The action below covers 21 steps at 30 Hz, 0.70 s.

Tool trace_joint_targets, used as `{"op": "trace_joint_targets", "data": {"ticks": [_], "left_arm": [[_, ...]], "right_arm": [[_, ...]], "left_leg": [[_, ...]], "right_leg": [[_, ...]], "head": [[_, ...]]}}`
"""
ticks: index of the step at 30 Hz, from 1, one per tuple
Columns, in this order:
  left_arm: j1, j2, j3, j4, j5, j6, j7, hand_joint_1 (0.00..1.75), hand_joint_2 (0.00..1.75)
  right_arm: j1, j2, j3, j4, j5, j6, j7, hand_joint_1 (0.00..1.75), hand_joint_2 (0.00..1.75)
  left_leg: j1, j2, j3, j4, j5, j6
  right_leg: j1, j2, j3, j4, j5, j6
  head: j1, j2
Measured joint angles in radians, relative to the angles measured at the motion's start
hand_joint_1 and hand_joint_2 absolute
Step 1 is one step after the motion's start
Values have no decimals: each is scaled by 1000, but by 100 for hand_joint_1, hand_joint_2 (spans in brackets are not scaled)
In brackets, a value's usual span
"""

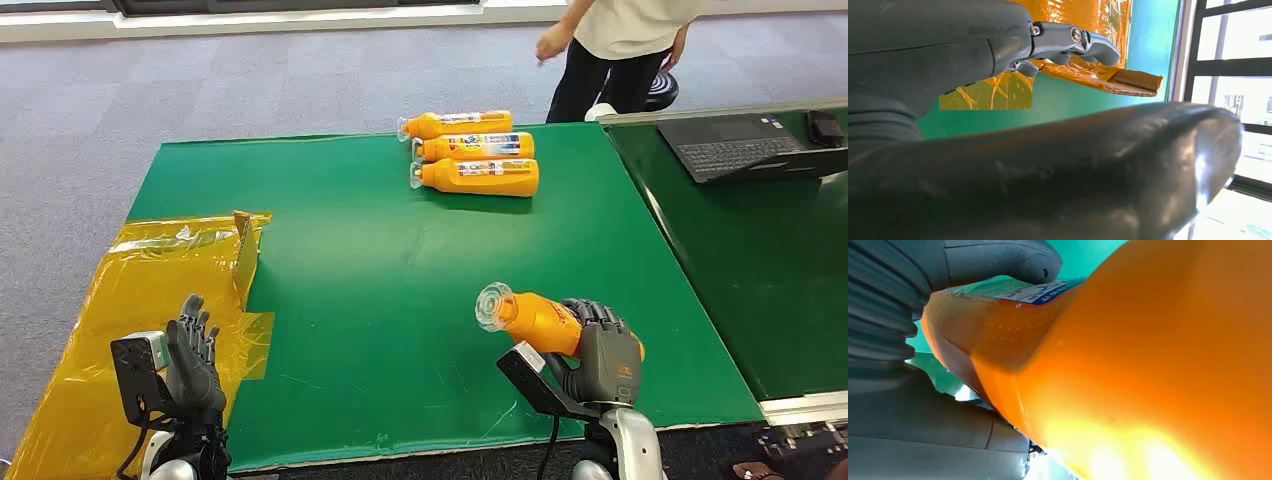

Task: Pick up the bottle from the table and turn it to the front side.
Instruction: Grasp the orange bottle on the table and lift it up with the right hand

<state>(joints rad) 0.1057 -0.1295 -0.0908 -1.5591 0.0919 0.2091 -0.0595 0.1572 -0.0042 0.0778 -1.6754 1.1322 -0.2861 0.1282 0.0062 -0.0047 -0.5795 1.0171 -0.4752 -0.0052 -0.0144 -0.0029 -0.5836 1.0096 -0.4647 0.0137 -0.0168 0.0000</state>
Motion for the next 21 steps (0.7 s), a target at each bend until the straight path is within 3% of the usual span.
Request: {"op": "trace_joint_targets", "data": {"ticks": [21], "left_arm": [[-5, -1, 0, 0, -9, -1, -3, 0, 0]], "right_arm": [[13, 12, 0, -20, -3, -4, -7, 175, 175]], "left_leg": [[0, 0, 0, 0, 0, 0]], "right_leg": [[0, 0, 0, 0, 0, 0]], "head": [[0, 0]]}}
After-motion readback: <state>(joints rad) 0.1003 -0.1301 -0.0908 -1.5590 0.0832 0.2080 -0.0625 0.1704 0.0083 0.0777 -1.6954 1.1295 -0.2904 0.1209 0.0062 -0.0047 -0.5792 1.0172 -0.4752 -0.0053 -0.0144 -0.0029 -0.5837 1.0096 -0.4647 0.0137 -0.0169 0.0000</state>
